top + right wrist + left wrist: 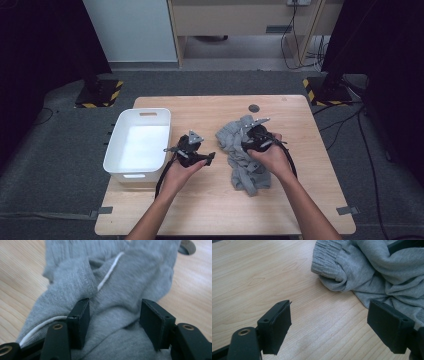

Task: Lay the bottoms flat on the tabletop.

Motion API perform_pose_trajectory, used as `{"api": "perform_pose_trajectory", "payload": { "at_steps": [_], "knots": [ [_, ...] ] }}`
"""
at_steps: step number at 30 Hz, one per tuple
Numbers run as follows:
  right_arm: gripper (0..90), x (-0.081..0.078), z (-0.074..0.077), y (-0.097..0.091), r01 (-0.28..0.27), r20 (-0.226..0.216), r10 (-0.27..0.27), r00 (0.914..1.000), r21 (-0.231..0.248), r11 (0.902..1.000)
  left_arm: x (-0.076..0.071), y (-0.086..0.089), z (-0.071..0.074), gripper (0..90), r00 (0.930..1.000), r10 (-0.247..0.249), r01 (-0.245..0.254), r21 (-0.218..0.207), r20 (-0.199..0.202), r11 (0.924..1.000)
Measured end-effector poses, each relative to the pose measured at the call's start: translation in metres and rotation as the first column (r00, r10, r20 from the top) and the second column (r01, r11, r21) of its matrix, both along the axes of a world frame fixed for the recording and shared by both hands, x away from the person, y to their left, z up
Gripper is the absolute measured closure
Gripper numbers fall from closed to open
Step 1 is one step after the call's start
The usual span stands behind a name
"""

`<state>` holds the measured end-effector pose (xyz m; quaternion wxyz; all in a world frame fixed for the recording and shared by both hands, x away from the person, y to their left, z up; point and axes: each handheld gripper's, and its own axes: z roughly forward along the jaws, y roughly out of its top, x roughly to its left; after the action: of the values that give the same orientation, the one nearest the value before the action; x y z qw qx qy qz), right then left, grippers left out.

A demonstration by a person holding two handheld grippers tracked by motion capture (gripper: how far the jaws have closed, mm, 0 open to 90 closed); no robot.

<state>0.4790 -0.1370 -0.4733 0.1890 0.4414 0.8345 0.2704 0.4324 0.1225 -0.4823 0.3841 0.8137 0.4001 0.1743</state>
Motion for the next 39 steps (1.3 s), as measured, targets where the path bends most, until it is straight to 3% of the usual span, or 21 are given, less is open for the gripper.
{"api": "perform_pose_trajectory", "payload": {
  "at_steps": [8,17,22,29,33,37,39],
  "knots": [
    [43.3,-0.003,-0.005,-0.015,0.02,-0.008,-0.02,0.9998,-0.002,0.9998,0.0,0.001,0.001,18.6,1.0,0.001,-0.001,-0.002,0.003,1.0],
    [44.7,-0.008,-0.015,-0.048,0.075,-0.027,-0.075,0.9968,0.002,0.9972,0.0,0.002,0.0,18.6,1.0,0.004,-0.004,-0.001,0.001,1.0],
    [46.1,-0.01,-0.011,-0.06,0.089,-0.028,-0.088,0.9957,0.038,0.9953,0.0,0.001,-0.001,18.6,1.0,0.001,-0.001,0.006,-0.004,1.0],
    [50.5,-0.008,0.019,-0.057,0.095,0.032,-0.097,0.9947,0.065,0.9933,-0.001,0.0,-0.002,18.6,1.0,0.001,-0.001,0.005,-0.004,1.0],
    [60.2,-0.003,0.036,-0.05,0.099,0.064,-0.104,0.9926,0.079,0.9919,-0.001,0.0,-0.002,18.7,1.0,0.0,0.0,0.003,-0.003,1.0],
    [72.2,0.007,0.04,-0.035,0.078,0.07,-0.083,0.9941,0.067,0.9947,-0.001,-0.002,-0.001,18.6,1.0,-0.004,0.004,0.006,0.0,1.0],
    [73.9,0.013,0.038,-0.027,0.073,0.067,-0.076,0.9948,0.054,0.9959,-0.002,-0.002,-0.001,18.6,1.0,-0.003,0.003,0.007,0.003,1.0]
  ]
}}
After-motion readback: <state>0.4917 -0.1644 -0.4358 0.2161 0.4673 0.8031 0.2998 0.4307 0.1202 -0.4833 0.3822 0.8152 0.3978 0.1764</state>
